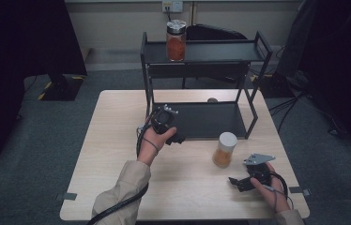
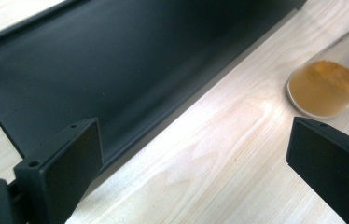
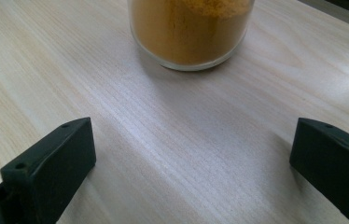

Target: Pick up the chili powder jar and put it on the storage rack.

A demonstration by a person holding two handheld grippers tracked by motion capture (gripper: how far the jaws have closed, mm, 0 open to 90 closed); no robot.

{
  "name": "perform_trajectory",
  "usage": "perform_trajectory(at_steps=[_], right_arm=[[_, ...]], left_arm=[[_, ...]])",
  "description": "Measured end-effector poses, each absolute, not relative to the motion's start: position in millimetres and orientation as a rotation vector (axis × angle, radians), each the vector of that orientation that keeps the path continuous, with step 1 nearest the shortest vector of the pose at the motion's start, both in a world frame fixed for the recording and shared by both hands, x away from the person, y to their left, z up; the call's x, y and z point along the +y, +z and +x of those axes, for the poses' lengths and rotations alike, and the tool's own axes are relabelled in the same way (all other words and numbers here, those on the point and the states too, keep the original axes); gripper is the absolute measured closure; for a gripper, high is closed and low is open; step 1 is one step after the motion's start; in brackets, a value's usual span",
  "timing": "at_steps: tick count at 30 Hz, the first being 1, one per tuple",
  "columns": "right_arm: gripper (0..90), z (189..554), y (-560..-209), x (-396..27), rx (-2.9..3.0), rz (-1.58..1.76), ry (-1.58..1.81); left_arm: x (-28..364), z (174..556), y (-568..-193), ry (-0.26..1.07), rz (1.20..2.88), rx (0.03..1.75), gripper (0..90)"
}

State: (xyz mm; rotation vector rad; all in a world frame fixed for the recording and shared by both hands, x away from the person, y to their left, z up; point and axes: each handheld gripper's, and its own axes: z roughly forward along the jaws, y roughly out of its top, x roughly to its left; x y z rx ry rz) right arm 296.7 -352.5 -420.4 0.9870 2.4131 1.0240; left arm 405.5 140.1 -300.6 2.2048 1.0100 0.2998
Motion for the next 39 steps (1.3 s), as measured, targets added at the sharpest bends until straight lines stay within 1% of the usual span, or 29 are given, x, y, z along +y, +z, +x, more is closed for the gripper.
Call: perform_trajectory(at_steps=[26, 39], right_arm=[[0.0, 297, -420, -353, 2.413, 0.987, 1.024], [0.0, 297, -421, -353, 2.413, 0.987, 1.024]], left_arm=[[170, 384, -351, 0.250, 2.204, 1.077, 2.9], [185, 370, -372, 0.245, 2.214, 1.102, 2.9]])
